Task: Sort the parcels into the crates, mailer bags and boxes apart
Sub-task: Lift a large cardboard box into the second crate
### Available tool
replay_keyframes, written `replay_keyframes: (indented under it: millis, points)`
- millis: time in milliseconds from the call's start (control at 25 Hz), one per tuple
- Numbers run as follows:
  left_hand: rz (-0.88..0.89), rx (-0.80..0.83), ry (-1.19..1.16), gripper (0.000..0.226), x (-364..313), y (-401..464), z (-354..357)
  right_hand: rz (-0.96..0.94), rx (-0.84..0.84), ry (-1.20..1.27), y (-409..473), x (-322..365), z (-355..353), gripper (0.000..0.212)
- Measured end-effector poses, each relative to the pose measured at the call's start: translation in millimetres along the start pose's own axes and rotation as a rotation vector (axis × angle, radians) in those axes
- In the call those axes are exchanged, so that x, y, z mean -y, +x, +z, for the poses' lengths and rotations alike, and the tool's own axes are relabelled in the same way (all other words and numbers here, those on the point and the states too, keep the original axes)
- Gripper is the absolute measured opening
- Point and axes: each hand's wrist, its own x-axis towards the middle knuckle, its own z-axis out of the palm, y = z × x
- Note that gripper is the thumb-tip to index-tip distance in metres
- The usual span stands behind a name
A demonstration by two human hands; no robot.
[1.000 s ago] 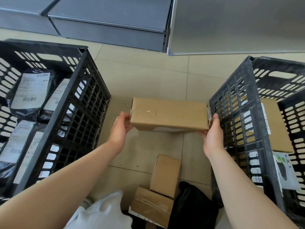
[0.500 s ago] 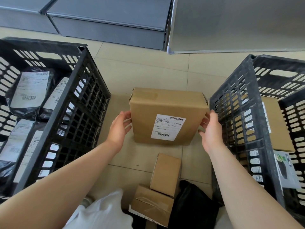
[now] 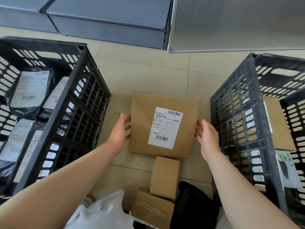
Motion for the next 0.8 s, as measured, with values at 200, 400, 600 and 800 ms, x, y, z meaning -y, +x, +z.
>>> replay_keyframes:
  millis: [200, 400, 600, 800]
  points:
    - [-0.109, 0.075, 0.133, 0.052, 14, -2, 2, 0.090, 0.084, -0.176, 7, -24, -2, 0.073]
    - [-0.176, 0.096, 0.221, 0.082, 32, 6, -9, 0.211, 0.147, -0.172, -7, -34, -5, 0.040]
    - [-0.290, 0.100, 0.228, 0.050, 32, 4, -8, 0.169, 0.154, -0.214, -4, -48, -4, 0.049]
    - [-0.329, 0.086, 0.299, 0.066, 34, 2, -4, 0.216, 0.123, -0.234, -3, -61, -2, 0.078]
